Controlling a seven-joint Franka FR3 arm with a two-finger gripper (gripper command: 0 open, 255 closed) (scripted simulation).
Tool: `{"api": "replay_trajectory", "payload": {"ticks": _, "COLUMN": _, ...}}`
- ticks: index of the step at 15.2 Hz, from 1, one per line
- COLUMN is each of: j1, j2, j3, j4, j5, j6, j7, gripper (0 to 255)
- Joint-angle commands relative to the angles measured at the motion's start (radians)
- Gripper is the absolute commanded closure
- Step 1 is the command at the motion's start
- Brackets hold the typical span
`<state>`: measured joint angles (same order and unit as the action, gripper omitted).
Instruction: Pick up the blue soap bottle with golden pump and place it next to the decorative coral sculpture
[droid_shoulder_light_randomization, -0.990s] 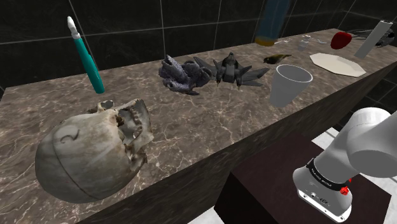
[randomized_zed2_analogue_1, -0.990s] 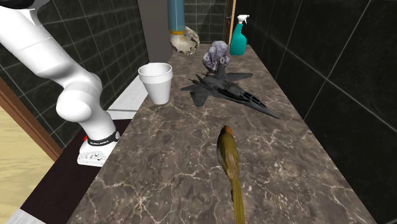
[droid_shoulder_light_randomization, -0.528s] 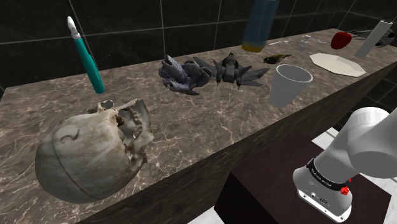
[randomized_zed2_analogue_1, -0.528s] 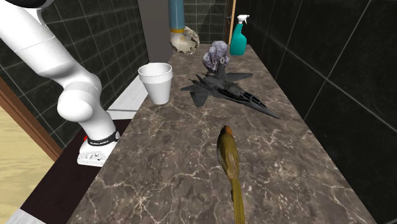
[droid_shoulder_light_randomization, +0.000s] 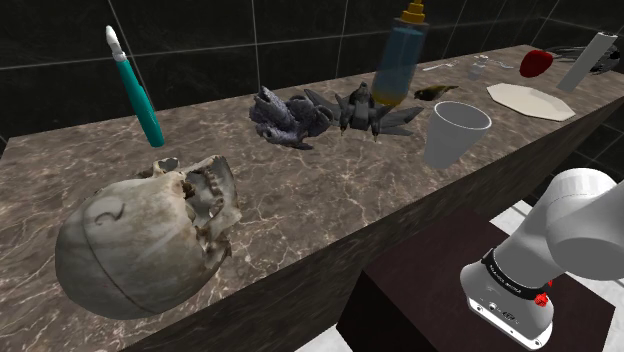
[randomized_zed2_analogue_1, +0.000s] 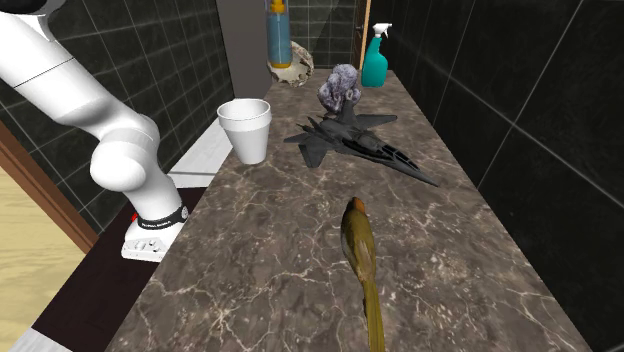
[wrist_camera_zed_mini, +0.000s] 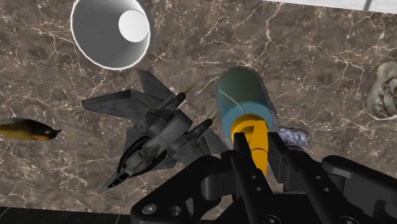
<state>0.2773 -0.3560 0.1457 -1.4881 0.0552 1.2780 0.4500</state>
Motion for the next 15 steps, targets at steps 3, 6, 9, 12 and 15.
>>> {"api": "replay_trajectory", "payload": {"ticks": 3, "j1": 0.001, "j2": -0.044, "j3": -0.003, "j4": -0.105, "j5": 0.004, "j6": 0.061, "j7": -0.006, "gripper": 255}}
{"api": "replay_trajectory", "payload": {"ticks": 6, "j1": 0.003, "j2": -0.073, "j3": -0.005, "j4": -0.176, "j5": 0.007, "j6": 0.104, "j7": -0.009, "gripper": 255}}
{"api": "replay_trajectory", "payload": {"ticks": 9, "j1": 0.004, "j2": -0.098, "j3": -0.006, "j4": -0.244, "j5": 0.010, "j6": 0.146, "j7": -0.012, "gripper": 255}}
{"api": "replay_trajectory", "payload": {"ticks": 12, "j1": 0.005, "j2": -0.122, "j3": -0.006, "j4": -0.308, "j5": 0.012, "j6": 0.187, "j7": -0.014, "gripper": 255}}
{"api": "replay_trajectory", "payload": {"ticks": 15, "j1": 0.006, "j2": -0.143, "j3": -0.006, "j4": -0.369, "j5": 0.015, "j6": 0.227, "j7": -0.017, "gripper": 255}}
